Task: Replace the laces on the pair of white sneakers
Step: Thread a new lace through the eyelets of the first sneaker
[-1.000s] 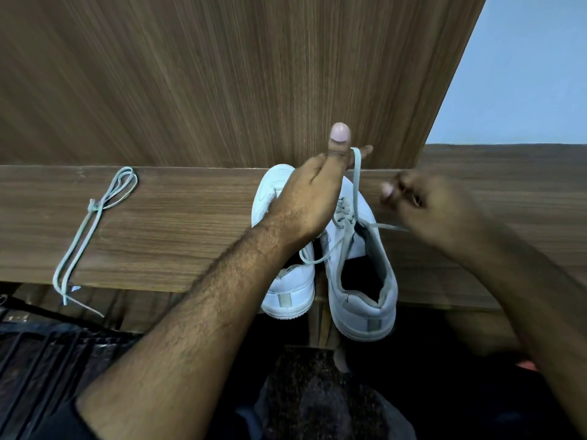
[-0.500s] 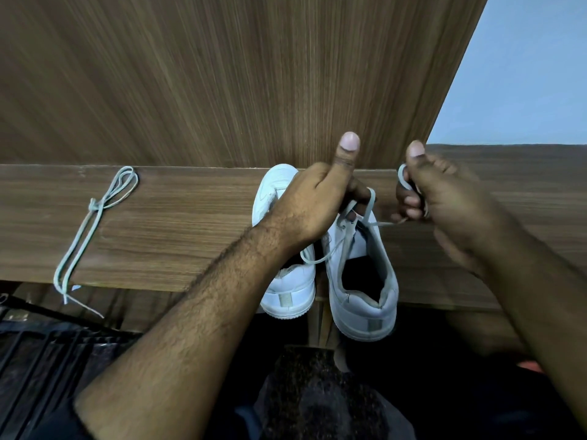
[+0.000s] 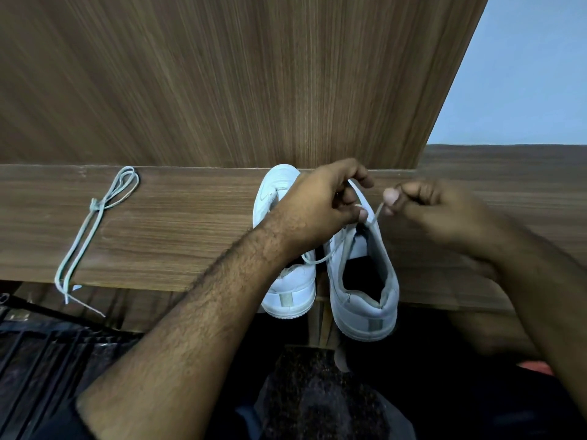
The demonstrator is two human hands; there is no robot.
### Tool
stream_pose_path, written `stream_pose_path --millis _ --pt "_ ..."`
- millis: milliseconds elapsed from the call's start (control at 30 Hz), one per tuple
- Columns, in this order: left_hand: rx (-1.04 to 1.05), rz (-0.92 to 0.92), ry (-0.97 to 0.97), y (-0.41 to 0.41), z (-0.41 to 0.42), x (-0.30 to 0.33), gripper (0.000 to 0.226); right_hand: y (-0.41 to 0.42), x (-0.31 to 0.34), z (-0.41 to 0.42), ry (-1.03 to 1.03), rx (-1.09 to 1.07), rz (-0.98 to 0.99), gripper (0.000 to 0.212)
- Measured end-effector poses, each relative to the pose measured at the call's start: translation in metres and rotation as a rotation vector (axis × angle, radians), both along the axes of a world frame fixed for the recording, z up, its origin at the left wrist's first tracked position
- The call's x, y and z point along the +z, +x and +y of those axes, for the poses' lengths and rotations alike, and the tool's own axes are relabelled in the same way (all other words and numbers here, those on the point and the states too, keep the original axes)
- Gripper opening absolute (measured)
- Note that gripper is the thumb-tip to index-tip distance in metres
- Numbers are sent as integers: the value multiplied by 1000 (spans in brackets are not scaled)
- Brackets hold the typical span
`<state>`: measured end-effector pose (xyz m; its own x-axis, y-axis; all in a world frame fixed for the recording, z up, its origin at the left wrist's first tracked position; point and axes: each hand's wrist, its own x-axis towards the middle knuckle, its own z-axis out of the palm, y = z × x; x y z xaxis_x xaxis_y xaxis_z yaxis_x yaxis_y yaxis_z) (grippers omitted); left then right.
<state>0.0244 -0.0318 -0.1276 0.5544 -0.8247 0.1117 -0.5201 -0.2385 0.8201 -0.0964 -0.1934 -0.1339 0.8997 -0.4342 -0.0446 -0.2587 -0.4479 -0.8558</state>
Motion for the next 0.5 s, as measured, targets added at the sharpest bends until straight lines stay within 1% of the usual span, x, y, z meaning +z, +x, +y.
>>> stream_pose_path --millis 67,167,200,233,267,300,333,367,400,467,500 --pt "-49 -39 27 -1 1 1 31 2 6 4 244 -51 -136 33" --pt "-82 -50 50 -2 0 1 32 4 15 5 641 -82 -317 30" --pt "-73 -57 58 -2 0 2 30 5 16 6 715 -102 -338 30" --pt "-51 -78 72 -2 -1 1 27 6 15 8 691 -126 -325 29" --pt "-21 -103 98 -1 -1 1 27 7 11 9 541 -139 -280 29" --pt "9 -108 139 -1 -1 -1 32 7 5 7 269 -127 -210 27" --pt "30 -87 197 0 0 -2 40 7 -2 5 -39 -75 -139 23" --pt "36 -57 272 0 2 -4 47 7 -7 2 -284 4 -67 18" --pt "32 -29 348 0 3 -5 53 7 -12 2 -413 89 19 15" --pt "23 -6 429 0 4 -6 53 7 -16 2 -427 196 147 20" --pt "27 -5 434 0 4 -6 51 8 -16 2 -420 195 173 22"
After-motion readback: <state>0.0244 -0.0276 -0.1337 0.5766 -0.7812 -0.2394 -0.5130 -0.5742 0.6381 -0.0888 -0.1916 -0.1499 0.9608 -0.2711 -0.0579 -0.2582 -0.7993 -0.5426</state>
